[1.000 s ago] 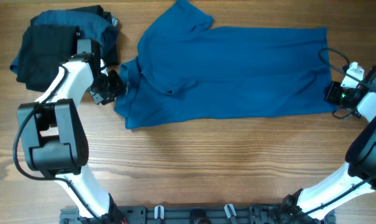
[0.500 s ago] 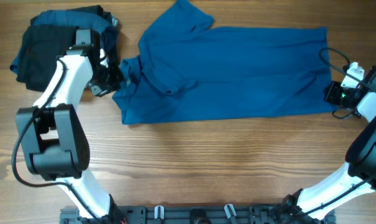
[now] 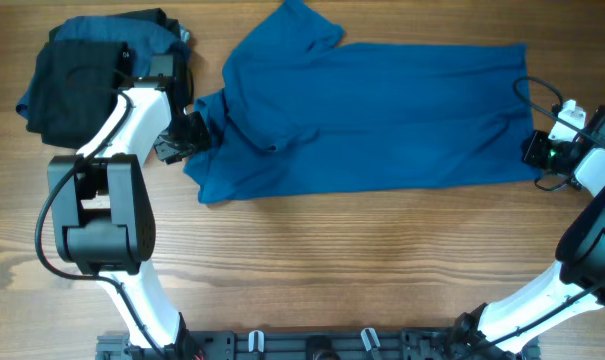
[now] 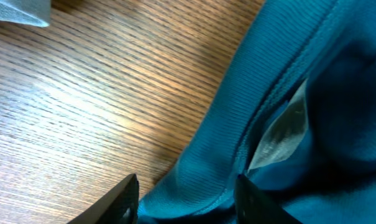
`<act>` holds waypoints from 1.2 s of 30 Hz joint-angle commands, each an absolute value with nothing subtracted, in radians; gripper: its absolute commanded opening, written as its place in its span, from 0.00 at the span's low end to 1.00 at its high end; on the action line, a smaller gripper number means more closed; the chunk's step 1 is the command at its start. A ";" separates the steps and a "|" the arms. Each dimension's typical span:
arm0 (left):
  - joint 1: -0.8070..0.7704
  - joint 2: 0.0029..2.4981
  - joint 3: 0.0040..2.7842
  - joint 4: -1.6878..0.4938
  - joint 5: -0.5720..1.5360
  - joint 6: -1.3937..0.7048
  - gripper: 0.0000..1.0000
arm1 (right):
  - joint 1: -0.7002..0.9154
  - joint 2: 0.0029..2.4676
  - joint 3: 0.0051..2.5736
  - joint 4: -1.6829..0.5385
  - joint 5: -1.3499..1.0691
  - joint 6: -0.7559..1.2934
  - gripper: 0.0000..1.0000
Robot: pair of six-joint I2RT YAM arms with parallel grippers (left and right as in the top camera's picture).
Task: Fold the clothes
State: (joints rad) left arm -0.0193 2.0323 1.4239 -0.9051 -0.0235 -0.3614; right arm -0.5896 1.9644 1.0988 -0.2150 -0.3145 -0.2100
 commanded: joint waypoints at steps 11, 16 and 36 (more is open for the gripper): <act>-0.030 1.983 1.428 -0.862 0.022 -0.382 0.04 | -0.585 2.008 1.093 -0.219 -0.308 -0.202 0.19; -0.052 1.993 1.425 -0.826 0.022 -0.382 0.04 | -0.577 2.008 1.093 -0.218 -0.308 -0.202 0.19; -0.074 2.125 1.424 -0.814 0.015 -0.381 0.04 | -0.575 2.008 1.087 -0.216 -0.062 -0.207 0.14</act>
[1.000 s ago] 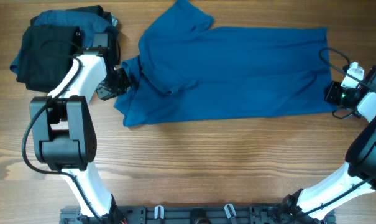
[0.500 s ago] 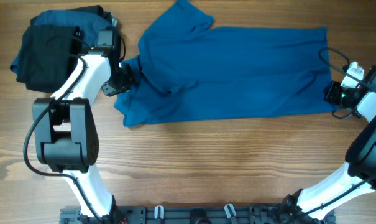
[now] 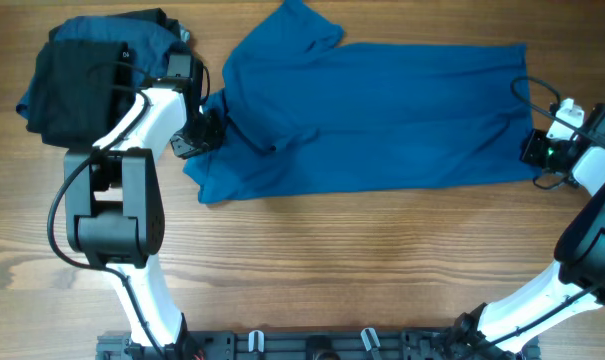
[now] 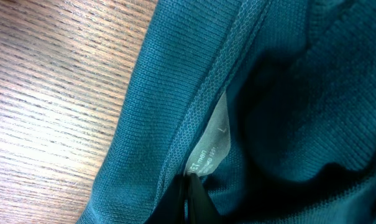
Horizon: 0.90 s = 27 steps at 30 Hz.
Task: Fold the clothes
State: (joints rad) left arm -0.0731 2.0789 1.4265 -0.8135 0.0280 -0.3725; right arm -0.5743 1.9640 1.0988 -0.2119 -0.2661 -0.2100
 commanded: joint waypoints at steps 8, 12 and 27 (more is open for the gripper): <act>-0.074 2.125 1.424 -0.817 -0.029 -0.382 0.04 | -0.575 2.008 1.087 -0.188 -0.016 -0.202 0.15; -0.074 2.124 1.424 -0.811 -0.039 -0.381 0.04 | -0.575 2.008 1.087 -0.170 -0.104 -0.180 0.22; -0.098 1.828 1.571 -0.938 0.228 -0.376 0.04 | -0.575 1.808 1.089 -0.174 -0.255 -0.061 1.00</act>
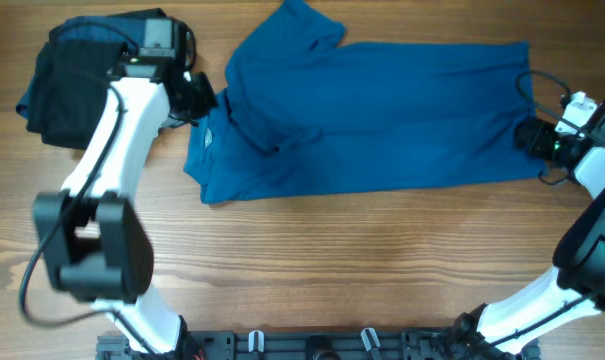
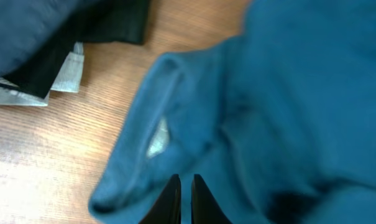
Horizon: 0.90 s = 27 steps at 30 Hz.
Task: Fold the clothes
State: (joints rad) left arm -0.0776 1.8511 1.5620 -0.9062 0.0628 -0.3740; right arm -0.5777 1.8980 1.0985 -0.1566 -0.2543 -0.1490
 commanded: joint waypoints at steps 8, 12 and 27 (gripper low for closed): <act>-0.313 1.912 1.569 -1.034 0.194 -0.344 0.04 | -0.575 1.777 1.088 -0.243 -0.255 0.028 1.00; -0.416 1.924 1.569 -1.026 -0.023 -0.344 0.20 | -0.575 1.777 1.088 -0.243 -0.255 0.029 1.00; -0.522 2.084 1.569 -0.936 -0.159 0.153 0.72 | -0.575 1.777 1.088 -0.243 -0.255 0.028 1.00</act>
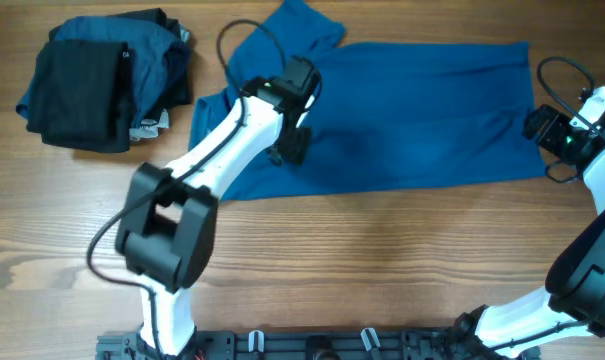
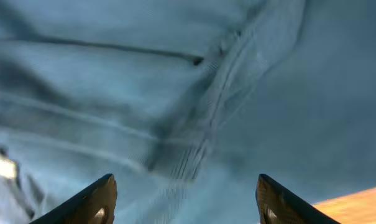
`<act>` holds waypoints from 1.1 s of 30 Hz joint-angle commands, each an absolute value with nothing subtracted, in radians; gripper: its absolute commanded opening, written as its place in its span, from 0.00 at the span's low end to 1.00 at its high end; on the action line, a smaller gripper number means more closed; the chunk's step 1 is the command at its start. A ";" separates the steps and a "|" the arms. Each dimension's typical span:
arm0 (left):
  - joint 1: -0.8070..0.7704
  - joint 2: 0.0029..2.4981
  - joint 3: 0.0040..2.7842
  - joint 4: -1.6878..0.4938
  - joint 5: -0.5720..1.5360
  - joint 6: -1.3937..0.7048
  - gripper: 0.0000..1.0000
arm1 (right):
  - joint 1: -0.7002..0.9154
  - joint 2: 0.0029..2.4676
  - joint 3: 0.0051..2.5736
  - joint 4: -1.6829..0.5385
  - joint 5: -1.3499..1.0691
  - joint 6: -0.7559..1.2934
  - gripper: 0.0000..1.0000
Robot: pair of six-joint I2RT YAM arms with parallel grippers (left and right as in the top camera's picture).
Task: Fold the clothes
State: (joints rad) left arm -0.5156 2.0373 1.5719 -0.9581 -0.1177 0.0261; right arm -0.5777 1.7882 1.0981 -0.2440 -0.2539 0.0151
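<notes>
A blue shirt (image 1: 412,110) lies spread across the far half of the table. My left gripper (image 1: 291,150) hangs over its left-middle part, the arm reaching across the shirt's left end. In the left wrist view the left gripper (image 2: 184,182) is open, its dark fingertips (image 2: 100,196) wide apart, with nothing between them but shirt cloth (image 2: 113,74) and a ribbed seam (image 2: 222,93) below. My right gripper (image 1: 539,124) sits at the shirt's right edge. Whether it grips the cloth is too small to tell.
A pile of dark and blue folded clothes (image 1: 87,78) lies at the far left corner. The wooden table (image 1: 382,270) runs bare along the near side. The right arm's cable (image 1: 557,70) loops beside the shirt's right edge.
My left gripper was shut at the shirt's collar end near the pile. Now it is open over the shirt further right, and the shirt's left end sits further right.
My left gripper stood open at the shirt's left collar edge, then shut on the collar by the label, then held that cloth near the pile. Now it is open over the shirt's left-middle. The right gripper stayed at the right edge throughout.
</notes>
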 commanded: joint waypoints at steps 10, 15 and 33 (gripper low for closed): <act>-0.519 2.087 1.569 -0.818 -0.211 0.154 0.51 | -0.575 1.777 1.088 -0.244 -0.255 0.029 1.00; -0.519 2.087 1.569 -0.830 -0.215 0.155 0.27 | -0.575 1.777 1.088 -0.244 -0.255 0.029 1.00; -0.519 2.127 1.569 -0.550 -0.277 0.266 0.31 | -0.575 1.777 1.088 -0.244 -0.255 0.029 1.00</act>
